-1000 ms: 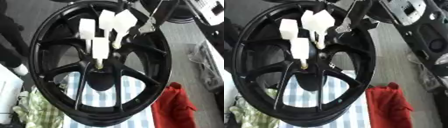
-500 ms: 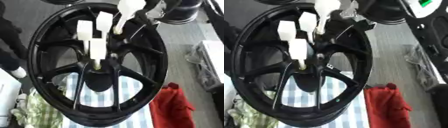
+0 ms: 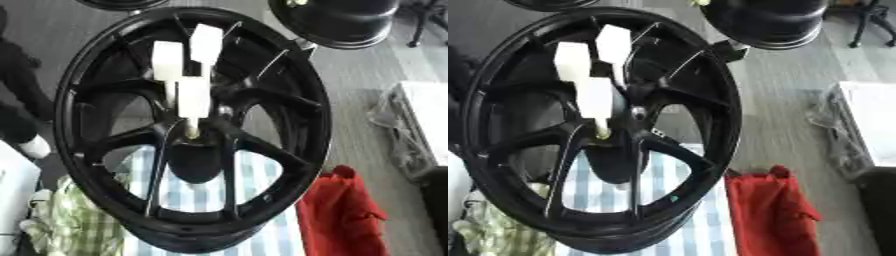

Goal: Pull the pin out of the wheel hub.

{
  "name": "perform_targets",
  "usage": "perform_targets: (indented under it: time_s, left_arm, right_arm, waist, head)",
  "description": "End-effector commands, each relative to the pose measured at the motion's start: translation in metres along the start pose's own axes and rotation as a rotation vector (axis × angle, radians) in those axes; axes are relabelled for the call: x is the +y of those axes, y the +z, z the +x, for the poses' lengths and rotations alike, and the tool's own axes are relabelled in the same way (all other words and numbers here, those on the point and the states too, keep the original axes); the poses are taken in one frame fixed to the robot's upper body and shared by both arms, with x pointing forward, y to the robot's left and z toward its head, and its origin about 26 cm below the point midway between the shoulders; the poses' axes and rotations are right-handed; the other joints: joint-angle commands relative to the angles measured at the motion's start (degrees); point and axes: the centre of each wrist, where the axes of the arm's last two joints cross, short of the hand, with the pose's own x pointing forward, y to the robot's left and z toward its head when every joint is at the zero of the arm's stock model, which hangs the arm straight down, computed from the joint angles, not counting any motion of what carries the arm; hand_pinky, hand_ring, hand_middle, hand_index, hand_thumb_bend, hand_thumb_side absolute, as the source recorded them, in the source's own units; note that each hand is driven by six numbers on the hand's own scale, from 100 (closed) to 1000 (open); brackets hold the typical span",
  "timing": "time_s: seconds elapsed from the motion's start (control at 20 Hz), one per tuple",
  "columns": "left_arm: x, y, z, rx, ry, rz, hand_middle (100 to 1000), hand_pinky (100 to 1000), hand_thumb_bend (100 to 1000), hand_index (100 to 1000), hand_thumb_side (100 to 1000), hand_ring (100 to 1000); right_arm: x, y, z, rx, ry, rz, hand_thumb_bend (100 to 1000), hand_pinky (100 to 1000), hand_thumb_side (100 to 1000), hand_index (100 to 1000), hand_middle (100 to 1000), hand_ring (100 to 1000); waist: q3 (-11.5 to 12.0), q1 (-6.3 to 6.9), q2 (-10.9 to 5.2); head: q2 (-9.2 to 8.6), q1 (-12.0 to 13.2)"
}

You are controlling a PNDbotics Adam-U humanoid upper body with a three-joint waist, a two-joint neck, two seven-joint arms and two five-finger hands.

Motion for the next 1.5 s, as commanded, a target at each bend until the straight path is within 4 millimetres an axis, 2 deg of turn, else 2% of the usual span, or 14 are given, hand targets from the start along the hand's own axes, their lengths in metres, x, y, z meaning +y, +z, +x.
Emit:
perform_targets:
  time_s: [0.05, 0.2, 0.3, 0.7, 0.75, 0.85, 0.9, 0.95, 1.2, 1.25, 1.3, 1.5]
  left_arm:
    - [0.013, -0.004, 0.013, -0.042, -0.028, 0.021, 767, 738, 100, 778, 875, 846]
    - [0.014, -0.004, 0.014, -0.045, -0.026, 0.029, 768, 739, 100, 778, 876, 846]
    - [0.015, -0.004, 0.015, -0.049, -0.025, 0.032, 768, 739, 100, 778, 874, 847]
    - [0.02, -0.004, 0.019, -0.067, -0.022, 0.053, 768, 740, 100, 779, 867, 848]
    - [0.02, -0.004, 0.019, -0.066, -0.024, 0.055, 768, 740, 100, 779, 867, 848]
    - [0.021, -0.004, 0.018, -0.064, -0.024, 0.058, 768, 741, 100, 779, 868, 848]
    - [0.021, -0.004, 0.018, -0.064, -0.024, 0.058, 768, 740, 100, 779, 869, 848]
    - [0.021, -0.004, 0.018, -0.064, -0.023, 0.058, 768, 741, 100, 779, 868, 848]
    - [0.021, -0.004, 0.019, -0.065, -0.022, 0.056, 768, 741, 100, 779, 868, 848]
    - [0.021, -0.004, 0.019, -0.065, -0.022, 0.056, 768, 741, 100, 779, 862, 849]
    - [0.022, -0.004, 0.018, -0.063, -0.025, 0.059, 768, 741, 100, 779, 867, 849]
    - [0.023, -0.004, 0.017, -0.058, -0.028, 0.06, 768, 742, 100, 779, 868, 850]
  right_arm:
    - [-0.032, 0.037, 0.011, 0.037, 0.069, -0.142, 265, 732, 100, 423, 492, 595]
    - [-0.03, 0.071, -0.001, 0.127, 0.091, -0.232, 260, 731, 100, 426, 493, 596]
    - [-0.02, 0.095, -0.013, 0.198, 0.096, -0.295, 249, 734, 100, 427, 495, 596]
    - [0.051, 0.181, -0.061, 0.553, 0.089, -0.449, 235, 755, 100, 454, 517, 612]
    - [0.058, 0.19, -0.065, 0.598, 0.096, -0.464, 247, 757, 100, 458, 520, 614]
    - [0.072, 0.205, -0.073, 0.675, 0.096, -0.468, 405, 795, 100, 552, 588, 669]
    - [0.078, 0.213, -0.077, 0.711, 0.094, -0.457, 450, 803, 100, 583, 609, 683]
    - [0.082, 0.219, -0.08, 0.736, 0.092, -0.447, 515, 824, 151, 666, 668, 719]
    - [0.088, 0.23, -0.085, 0.774, 0.094, -0.421, 515, 824, 151, 666, 668, 719]
    - [0.088, 0.23, -0.086, 0.776, 0.094, -0.421, 357, 899, 226, 888, 893, 874]
    - [0.09, 0.237, -0.088, 0.807, 0.089, -0.433, 548, 900, 376, 894, 896, 875]
    - [0.093, 0.25, -0.096, 0.858, 0.1, -0.469, 546, 896, 370, 890, 892, 866]
  waist:
    - [-0.41, 0.09, -1.25]
    - [-1.09, -0.06, -1.06]
    - [-1.56, -0.01, -0.96]
    - [-2.45, 0.97, -0.41]
    - [-2.49, 1.06, -0.37]
    - [-2.58, 1.21, -0.32]
    - [-2.63, 1.28, -0.3]
    - [-2.66, 1.33, -0.29]
    - [-2.71, 1.41, -0.29]
    - [-2.74, 1.43, -0.28]
    - [-2.91, 1.56, -0.21]
    - [-2.9, 1.68, -0.19]
  head:
    - [0.52, 0.83]
    - [0.45, 1.83]
    - [0.49, 2.67]
    - [0.01, 4.97]
    - [-0.04, 5.06]
    - [-0.13, 5.19]
    - [-0.21, 5.27]
    - [-0.26, 5.35]
    - [-0.27, 5.48]
    - [-0.25, 5.48]
    - [-0.1, 5.41]
    - [0.11, 5.08]
